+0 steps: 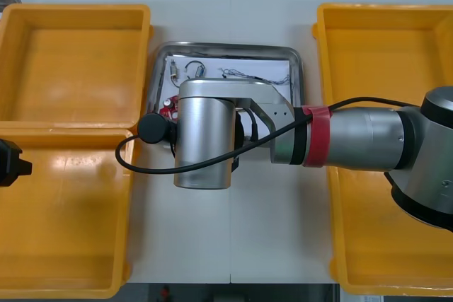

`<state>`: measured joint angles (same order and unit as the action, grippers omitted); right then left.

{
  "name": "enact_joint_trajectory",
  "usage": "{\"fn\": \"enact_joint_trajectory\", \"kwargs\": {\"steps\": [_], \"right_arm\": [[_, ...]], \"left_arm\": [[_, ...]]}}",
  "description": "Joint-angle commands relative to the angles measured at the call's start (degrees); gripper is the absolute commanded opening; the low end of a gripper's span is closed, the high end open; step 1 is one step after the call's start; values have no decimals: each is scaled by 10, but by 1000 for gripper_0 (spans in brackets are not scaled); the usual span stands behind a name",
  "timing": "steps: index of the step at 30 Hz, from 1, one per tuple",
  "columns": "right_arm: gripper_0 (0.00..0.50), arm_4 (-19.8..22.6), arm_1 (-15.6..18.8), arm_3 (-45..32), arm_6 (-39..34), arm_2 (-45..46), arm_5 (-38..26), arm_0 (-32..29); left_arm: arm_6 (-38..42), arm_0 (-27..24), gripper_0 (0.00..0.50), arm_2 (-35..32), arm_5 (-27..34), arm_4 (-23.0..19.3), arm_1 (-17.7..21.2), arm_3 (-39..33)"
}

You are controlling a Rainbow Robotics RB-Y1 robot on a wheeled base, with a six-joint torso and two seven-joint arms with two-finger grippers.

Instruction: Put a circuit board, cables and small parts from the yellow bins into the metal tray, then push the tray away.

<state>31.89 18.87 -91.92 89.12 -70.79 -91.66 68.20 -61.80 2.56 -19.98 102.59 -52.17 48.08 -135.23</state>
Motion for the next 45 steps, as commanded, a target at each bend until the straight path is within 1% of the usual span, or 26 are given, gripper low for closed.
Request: {"fn": "enact_joint_trajectory", "kwargs": {"steps": [1, 6, 11, 15, 20, 23, 26, 28, 32, 38, 45], "right_arm": [[0, 20, -17, 26, 21, 18, 41, 44], [0, 42, -17, 60, 35, 18, 74, 66], [0, 42, -15, 84, 52, 18, 91, 76], [0, 42, -13, 110, 93, 18, 107, 85], [0, 44, -9, 121, 104, 18, 119, 91], [0, 45, 1, 123, 112, 18, 128, 93], [0, 64, 21, 129, 127, 18, 165, 95], [0, 69, 26, 134, 134, 18, 176, 98], [0, 68, 26, 147, 144, 18, 187, 98], [0, 67, 35, 175, 168, 18, 217, 100], [0, 67, 34, 208, 183, 18, 249, 101]], "left_arm": [[-44, -7, 500, -16, -6, -5, 22, -17], [-44, -7, 500, -16, -6, -5, 22, -17], [-44, -7, 500, -16, -6, -5, 22, -17], [-44, -7, 500, -16, -6, -5, 22, -17], [-44, -7, 500, -16, -6, -5, 22, -17], [-44, -7, 500, -16, -6, -5, 22, -17], [-44, -7, 500, -16, -6, -5, 22, -17], [-44, -7, 500, -16, -6, -5, 22, -17], [-44, -7, 500, -16, -6, -5, 22, -17], [-44, -7, 500, -16, -6, -5, 22, -17], [-44, -7, 500, -16, -6, -5, 22, -17]]}}
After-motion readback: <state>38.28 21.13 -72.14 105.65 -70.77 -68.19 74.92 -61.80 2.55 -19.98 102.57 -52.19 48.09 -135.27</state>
